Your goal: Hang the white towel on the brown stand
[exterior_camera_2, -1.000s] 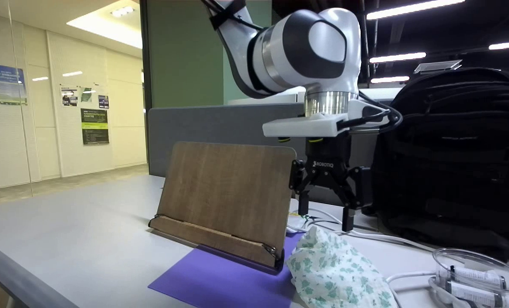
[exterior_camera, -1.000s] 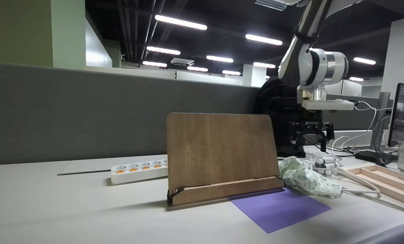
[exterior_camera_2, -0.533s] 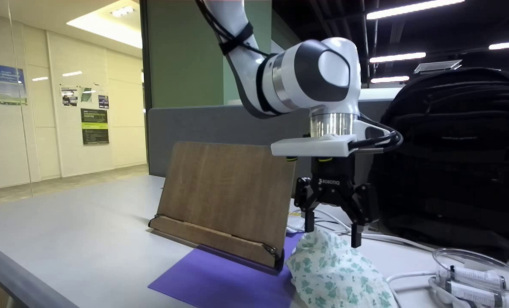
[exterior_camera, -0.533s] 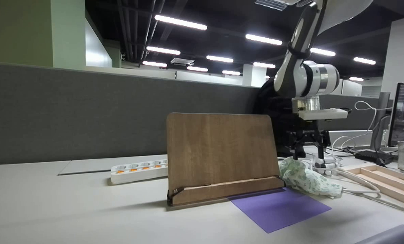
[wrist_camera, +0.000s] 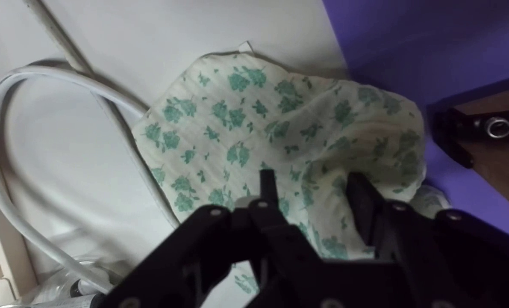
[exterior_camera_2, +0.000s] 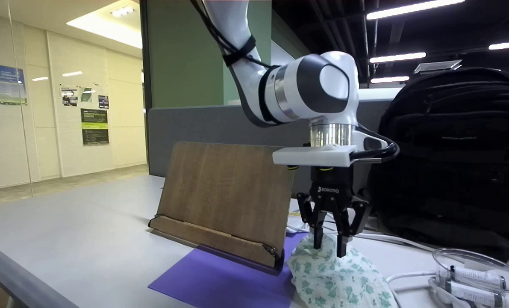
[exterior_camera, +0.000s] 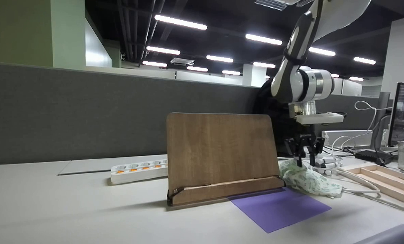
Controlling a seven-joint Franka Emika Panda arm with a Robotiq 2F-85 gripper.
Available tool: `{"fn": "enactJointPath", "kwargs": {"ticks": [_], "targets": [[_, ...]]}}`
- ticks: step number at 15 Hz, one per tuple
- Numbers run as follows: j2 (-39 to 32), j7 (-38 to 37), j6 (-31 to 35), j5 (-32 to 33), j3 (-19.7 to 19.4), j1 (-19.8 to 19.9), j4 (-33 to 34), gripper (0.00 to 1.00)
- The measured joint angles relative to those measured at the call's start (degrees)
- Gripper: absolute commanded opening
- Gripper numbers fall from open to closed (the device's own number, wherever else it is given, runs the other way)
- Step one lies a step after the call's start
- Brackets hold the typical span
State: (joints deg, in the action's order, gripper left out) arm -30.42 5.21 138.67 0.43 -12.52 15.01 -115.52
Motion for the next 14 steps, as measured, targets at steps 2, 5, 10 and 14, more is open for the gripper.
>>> {"fn": "enactJointPath", "kwargs": {"ticks": [2, 5, 10, 14], "targets": [[-0.15, 0.3, -0.19, 0.0, 0.14, 0.0, 0.13, 0.05], [-0.18, 0.62, -0.23, 0.02, 0.25, 0.0, 0.13, 0.0], [-0.1, 1.12, -1.01, 0.01, 0.72, 0.01, 0.32, 0.0], [3.25, 0.81, -2.92, 1.98, 1.56, -2.53, 0.48, 0.0]]}}
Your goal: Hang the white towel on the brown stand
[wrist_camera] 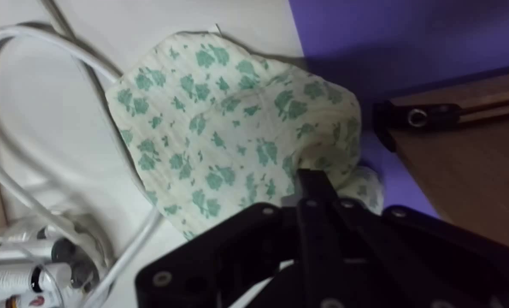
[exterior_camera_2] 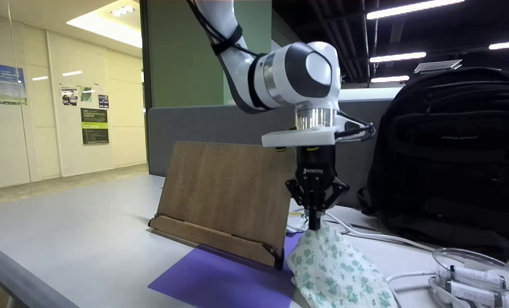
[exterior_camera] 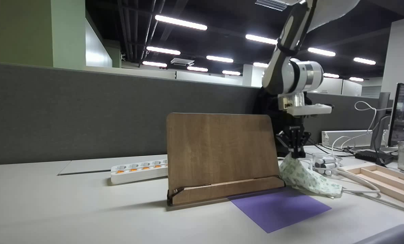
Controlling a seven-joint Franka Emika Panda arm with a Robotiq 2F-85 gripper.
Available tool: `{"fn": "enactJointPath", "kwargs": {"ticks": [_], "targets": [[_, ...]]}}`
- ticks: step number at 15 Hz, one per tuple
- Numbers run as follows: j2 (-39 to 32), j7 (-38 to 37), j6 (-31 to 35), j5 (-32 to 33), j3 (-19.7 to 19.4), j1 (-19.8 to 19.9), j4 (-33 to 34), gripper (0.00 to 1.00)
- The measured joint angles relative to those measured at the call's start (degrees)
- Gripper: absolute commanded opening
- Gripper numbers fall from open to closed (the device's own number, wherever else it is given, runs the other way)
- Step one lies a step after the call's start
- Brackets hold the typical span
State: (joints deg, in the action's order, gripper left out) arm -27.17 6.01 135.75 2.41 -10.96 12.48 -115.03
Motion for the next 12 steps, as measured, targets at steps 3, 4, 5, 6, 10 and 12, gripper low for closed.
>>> {"fn": "enactJointPath", "kwargs": {"ticks": [3, 4, 5, 6, 10, 12], "targets": [[6.12, -2.54, -2.72, 3.13, 0.64, -4.58, -0.31, 0.0], [8.33, -3.96, -3.58, 4.18, 0.96, -6.12, -0.5, 0.0], [10.59, -5.6, -4.27, 5.32, 1.27, -7.56, -0.71, 0.0], [12.88, -7.26, -4.68, 6.19, 1.76, -8.85, -1.01, 0.0], [22.02, -13.78, -5.59, 8.01, 4.59, -12.41, -3.21, 0.0], [25.66, -15.74, -5.92, 8.17, 6.19, -12.96, -4.46, 0.0]]}}
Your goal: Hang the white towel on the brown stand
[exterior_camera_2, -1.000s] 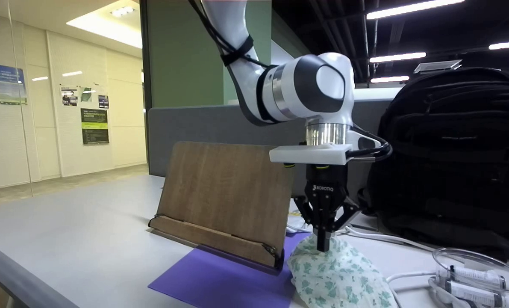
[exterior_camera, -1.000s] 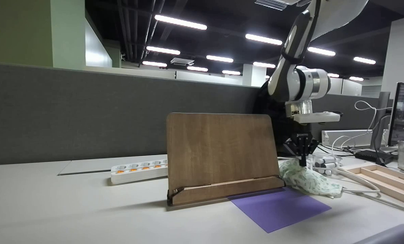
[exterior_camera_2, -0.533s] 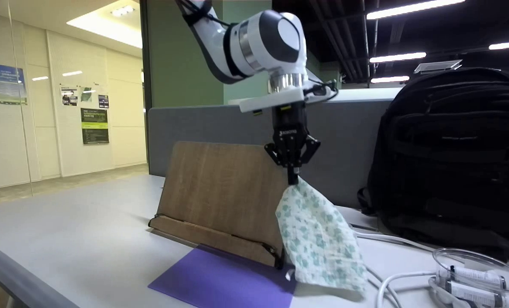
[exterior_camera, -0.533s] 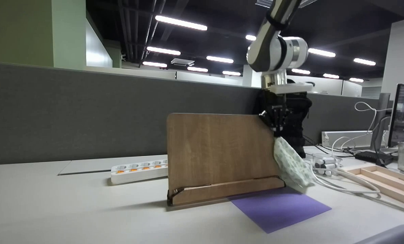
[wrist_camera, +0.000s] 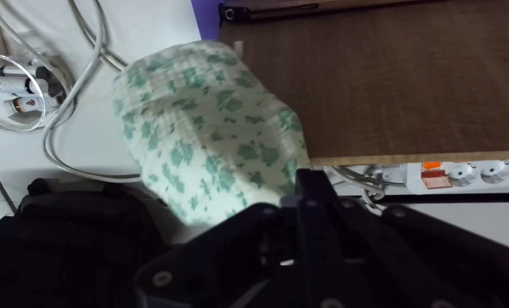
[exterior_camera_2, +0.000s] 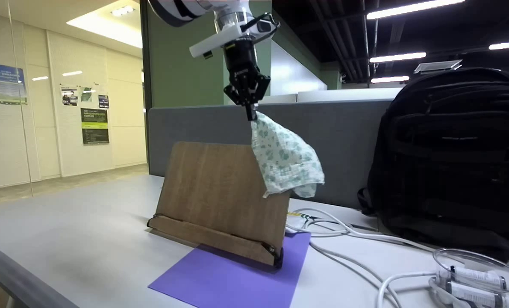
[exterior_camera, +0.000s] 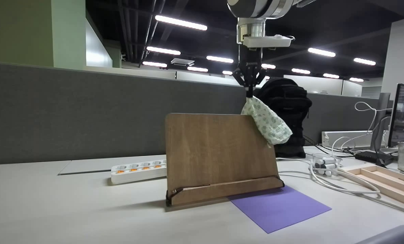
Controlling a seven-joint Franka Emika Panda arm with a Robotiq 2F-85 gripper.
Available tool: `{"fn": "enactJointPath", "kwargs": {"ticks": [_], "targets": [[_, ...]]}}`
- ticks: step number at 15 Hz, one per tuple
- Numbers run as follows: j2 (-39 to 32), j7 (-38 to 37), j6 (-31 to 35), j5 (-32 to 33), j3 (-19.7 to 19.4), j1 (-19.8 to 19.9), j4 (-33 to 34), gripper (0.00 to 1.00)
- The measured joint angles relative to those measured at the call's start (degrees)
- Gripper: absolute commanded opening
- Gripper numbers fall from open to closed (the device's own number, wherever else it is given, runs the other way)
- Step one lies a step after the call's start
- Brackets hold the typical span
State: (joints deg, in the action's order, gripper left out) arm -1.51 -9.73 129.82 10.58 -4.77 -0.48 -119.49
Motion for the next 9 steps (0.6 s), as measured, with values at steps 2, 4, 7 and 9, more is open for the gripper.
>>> {"fn": "enactJointPath", "kwargs": {"ticks": [2, 4, 7, 9], "targets": [[2.46, -0.91, -0.29, 0.05, 1.25, -0.02, -1.01, 0.0], [4.01, -1.42, -0.73, 0.04, 2.02, 0.01, -1.82, 0.0], [5.32, -1.48, -1.89, -0.58, 2.78, 0.04, -2.68, 0.0], [5.38, -1.42, -2.08, -1.73, 2.96, 0.17, -2.9, 0.0]]}}
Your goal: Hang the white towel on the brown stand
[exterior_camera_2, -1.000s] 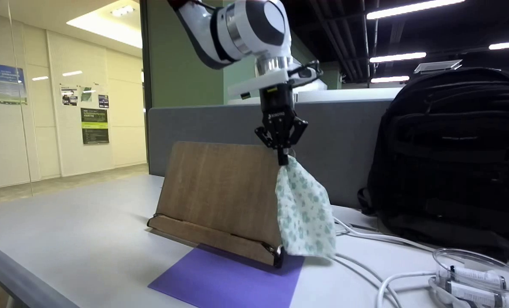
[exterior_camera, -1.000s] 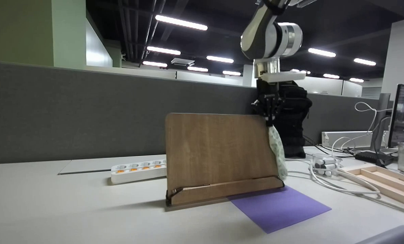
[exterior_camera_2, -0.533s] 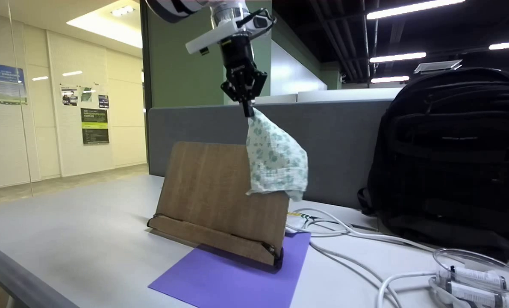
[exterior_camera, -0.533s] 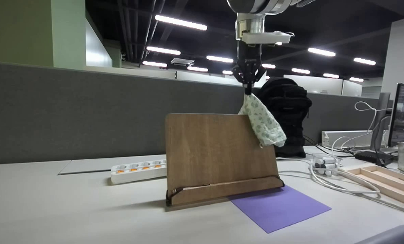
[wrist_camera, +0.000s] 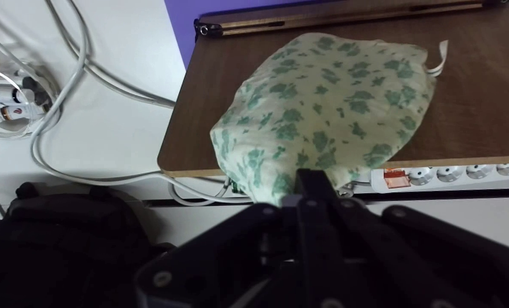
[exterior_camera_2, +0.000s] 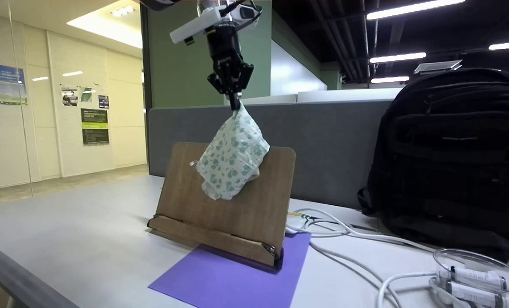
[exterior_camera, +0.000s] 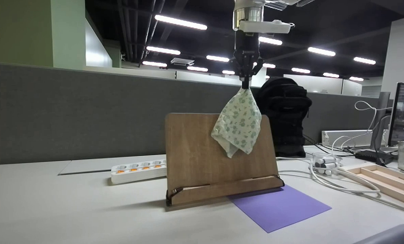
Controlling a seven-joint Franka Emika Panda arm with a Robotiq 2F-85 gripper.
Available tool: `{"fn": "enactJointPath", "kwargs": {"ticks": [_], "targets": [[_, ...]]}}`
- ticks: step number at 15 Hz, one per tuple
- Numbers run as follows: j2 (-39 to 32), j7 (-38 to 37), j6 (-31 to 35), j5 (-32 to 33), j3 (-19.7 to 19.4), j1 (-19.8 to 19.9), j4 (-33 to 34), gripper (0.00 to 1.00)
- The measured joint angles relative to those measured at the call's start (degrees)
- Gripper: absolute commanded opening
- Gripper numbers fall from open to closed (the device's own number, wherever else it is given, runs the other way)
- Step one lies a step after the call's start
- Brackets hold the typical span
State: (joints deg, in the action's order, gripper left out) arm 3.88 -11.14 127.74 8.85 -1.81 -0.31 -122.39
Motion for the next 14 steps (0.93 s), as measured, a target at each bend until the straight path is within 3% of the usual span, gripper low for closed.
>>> {"fn": "enactJointPath", "kwargs": {"ticks": [9, 10, 11, 14], "targets": [[-10.0, 1.15, 4.51, -3.36, -0.37, 2.23, 7.39, 0.0], [-11.02, 1.19, 4.5, -3.65, -0.36, 2.23, 8.33, 0.26], [-11.98, 1.29, 4.49, -4.04, -0.36, 2.23, 9.17, 0.27], [-14.11, 1.62, 4.41, -5.57, -0.36, 2.23, 11.07, 0.46]]}}
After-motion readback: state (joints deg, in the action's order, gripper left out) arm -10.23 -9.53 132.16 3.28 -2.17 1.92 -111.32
